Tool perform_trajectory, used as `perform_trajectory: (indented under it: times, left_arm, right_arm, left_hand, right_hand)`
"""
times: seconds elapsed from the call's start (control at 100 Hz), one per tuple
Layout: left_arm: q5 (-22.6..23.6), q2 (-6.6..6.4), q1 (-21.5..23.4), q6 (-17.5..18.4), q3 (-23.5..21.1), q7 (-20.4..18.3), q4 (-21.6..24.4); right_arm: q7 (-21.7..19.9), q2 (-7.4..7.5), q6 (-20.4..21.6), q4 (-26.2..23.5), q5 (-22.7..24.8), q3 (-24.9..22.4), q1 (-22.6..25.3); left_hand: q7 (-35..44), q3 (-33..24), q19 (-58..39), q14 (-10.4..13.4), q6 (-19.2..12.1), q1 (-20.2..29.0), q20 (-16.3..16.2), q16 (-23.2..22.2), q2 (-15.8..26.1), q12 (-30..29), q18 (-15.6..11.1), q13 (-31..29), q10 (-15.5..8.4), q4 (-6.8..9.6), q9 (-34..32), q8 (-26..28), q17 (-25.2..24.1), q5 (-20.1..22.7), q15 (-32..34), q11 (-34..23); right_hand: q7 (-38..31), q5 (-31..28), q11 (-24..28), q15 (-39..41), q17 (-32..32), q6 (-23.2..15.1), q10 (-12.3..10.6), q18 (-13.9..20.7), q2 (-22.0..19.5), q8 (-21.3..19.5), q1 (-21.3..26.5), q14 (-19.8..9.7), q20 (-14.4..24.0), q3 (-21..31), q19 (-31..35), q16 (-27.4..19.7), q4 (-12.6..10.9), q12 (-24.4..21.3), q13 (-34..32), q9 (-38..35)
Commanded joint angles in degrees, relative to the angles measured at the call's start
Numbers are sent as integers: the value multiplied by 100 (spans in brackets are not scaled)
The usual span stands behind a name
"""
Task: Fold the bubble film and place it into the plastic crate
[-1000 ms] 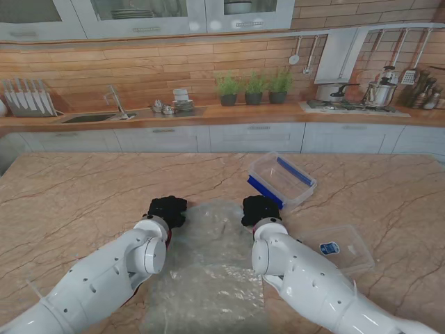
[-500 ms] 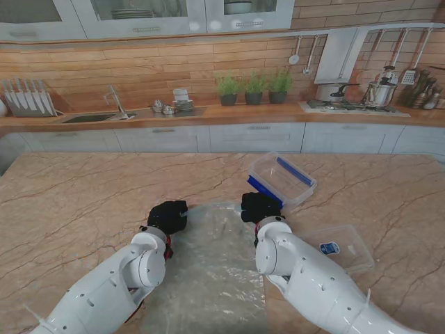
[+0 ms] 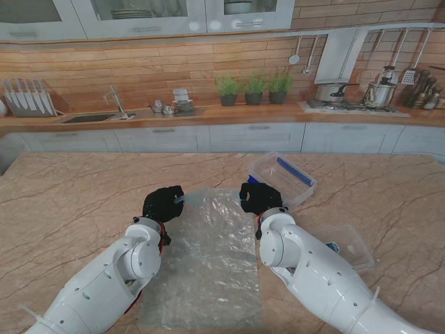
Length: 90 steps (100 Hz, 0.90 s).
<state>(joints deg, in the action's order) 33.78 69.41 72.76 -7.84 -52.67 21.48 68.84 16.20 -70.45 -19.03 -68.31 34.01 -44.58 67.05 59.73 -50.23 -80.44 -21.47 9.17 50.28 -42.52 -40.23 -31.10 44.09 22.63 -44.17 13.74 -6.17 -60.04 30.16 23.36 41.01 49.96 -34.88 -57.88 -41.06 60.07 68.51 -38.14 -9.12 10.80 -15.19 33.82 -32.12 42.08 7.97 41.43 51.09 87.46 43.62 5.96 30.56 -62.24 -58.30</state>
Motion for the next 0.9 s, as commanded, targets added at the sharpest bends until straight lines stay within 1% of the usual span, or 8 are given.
perform_trajectory:
  times: [0.0,0.08,0.15,0.31,0.39,0.5,0.76,0.89]
  left_arm:
    - [-7,30,-95,47,-52,63,39]
    - [-71,63,-186,89,-100,141,-20]
    - [-207,93,-245,118,-169,150,-32]
    - [-454,149,-372,200,-272,154,-80]
    - [-601,169,-419,259,-311,118,-99]
    - [-768,220,-484,317,-328,158,-150]
    - [-847,240,-623,475,-332,152,-174]
    - [-772,207,-678,640,-342,116,-170]
  right_arm:
    - [27,-29,68,-18,-91,-55,-90]
    - [76,-51,127,-8,-152,-107,-136]
    - [113,-73,214,-2,-244,-170,-183]
    - [42,-85,365,7,-423,-304,-350]
    - [61,-96,477,80,-458,-336,-457]
    - [83,-102,628,157,-479,-361,-576]
    - [50,-100,743,164,-503,-438,-791]
    - [-30,-62,924,169,-463,-469,-889]
  left_hand:
    - [131,-122,-16,149,-269,204,29,96,-179,86,-16,81,-119,52,-7,58,-61,-195,-104,154]
    - [87,-81,-28,146,-282,230,29,154,-156,33,-8,-1,-116,-2,-70,3,45,-167,-173,292]
    - [39,25,52,153,-276,327,59,186,-87,29,-19,62,-97,-82,-36,-49,-49,-167,-220,339]
    - [16,120,110,191,-298,377,76,201,-38,39,-46,122,-120,-108,-8,-70,-146,-166,-257,366]
    - [-4,187,71,204,-349,390,59,175,-1,55,-116,134,-136,-102,7,-68,-156,-187,-231,381]
    - [-17,268,-12,193,-348,430,28,69,35,55,-116,120,-101,-120,21,-66,-73,-187,-91,386]
    - [-74,464,88,281,-418,508,59,-36,158,110,-238,243,-125,-121,134,-60,-261,-253,-102,360]
    - [-102,615,217,385,-510,554,111,-52,263,137,-333,352,-228,-129,226,-28,-409,-320,-224,414]
  right_hand:
    - [-125,0,-86,-133,145,-325,-69,181,-313,-124,306,188,201,-7,-48,-50,181,-79,57,-39]
    - [-115,12,-260,-287,166,-398,-148,205,-352,-135,300,192,200,-51,-124,-107,226,-164,43,-92]
    - [-109,2,-444,-456,180,-421,-192,222,-344,-122,304,204,188,-72,-189,-181,236,-262,19,-157]
    - [-97,-34,-847,-623,206,-469,-277,219,-328,-91,291,218,176,-86,-271,-258,257,-502,-15,-303]
    - [-97,-20,-892,-646,197,-512,-328,252,-347,-94,279,192,168,-111,-294,-268,270,-531,-10,-319]
    - [-98,7,-928,-673,204,-586,-376,289,-385,-104,273,154,157,-150,-326,-277,280,-549,4,-314]
    - [-101,30,-982,-688,219,-634,-435,330,-420,-108,269,105,150,-217,-359,-275,275,-572,11,-320]
    - [-94,82,-1027,-728,302,-712,-514,411,-478,-127,258,21,132,-292,-453,-277,279,-577,56,-306]
